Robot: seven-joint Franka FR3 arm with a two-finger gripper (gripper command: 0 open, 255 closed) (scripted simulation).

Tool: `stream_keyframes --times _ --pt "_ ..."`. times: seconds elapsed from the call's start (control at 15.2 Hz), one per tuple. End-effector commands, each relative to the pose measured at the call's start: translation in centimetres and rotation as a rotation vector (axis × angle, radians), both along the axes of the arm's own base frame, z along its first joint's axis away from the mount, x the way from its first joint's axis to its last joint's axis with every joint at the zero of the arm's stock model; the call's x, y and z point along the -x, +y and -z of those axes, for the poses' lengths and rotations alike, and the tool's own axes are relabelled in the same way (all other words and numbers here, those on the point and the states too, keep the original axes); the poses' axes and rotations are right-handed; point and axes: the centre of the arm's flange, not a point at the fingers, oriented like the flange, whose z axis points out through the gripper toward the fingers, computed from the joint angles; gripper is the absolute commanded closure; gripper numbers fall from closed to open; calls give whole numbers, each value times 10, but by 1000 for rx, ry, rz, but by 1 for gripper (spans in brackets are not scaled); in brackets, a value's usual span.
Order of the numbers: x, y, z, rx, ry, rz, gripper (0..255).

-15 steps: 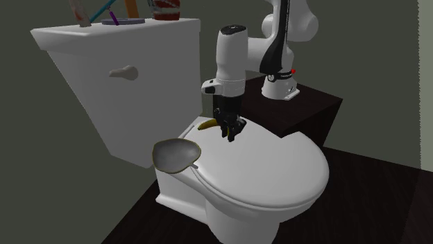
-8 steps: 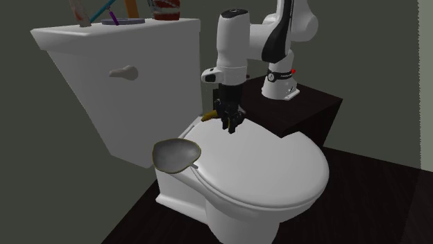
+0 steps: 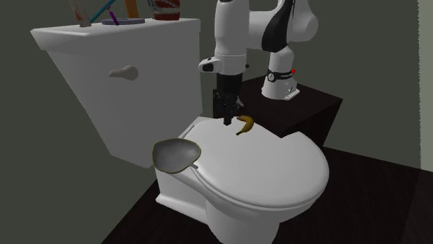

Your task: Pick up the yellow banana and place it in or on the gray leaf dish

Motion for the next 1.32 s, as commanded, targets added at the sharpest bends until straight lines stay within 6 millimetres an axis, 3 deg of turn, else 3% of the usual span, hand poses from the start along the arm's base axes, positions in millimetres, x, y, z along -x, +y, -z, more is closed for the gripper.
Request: stream_keyframes --times 0.0,0.4,0.86,1.25 --pt "0 0 0 0 0 0 0" --pt "73 3 25 83 13 -149 0" --pt "156 -10 53 180 27 -322 0" --pt "156 -14 85 180 27 -322 0"
